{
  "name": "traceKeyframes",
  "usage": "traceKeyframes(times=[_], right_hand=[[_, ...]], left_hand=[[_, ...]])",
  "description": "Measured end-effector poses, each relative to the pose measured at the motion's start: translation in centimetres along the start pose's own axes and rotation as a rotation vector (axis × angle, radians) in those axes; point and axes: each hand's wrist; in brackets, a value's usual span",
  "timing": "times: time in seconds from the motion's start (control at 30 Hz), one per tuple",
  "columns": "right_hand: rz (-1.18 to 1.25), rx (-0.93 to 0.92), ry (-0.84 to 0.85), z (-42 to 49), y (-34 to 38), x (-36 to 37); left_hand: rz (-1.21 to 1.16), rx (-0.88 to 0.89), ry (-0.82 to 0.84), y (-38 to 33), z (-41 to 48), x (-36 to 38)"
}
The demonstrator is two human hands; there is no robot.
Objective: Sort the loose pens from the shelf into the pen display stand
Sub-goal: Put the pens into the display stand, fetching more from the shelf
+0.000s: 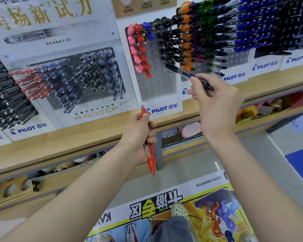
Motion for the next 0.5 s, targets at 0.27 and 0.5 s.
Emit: traceKeyframes(times=[0.27, 0.5], right_hand=[[-0.085, -0.068, 0.051, -0.3, -0.1, 0.1], [-0.263, -0.244, 0.067, 1.1, 0.2, 1.2]], left_hand=[[-0.008, -0.013, 0.039, -0.1, -0.1, 0.2], [-0.017, -0.037, 0.059, -0.2, 0.2, 0.3]])
Point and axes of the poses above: each hand's wrist, its own z-axis towards the middle knuckle, its own x-axis out of the palm, y = z × x
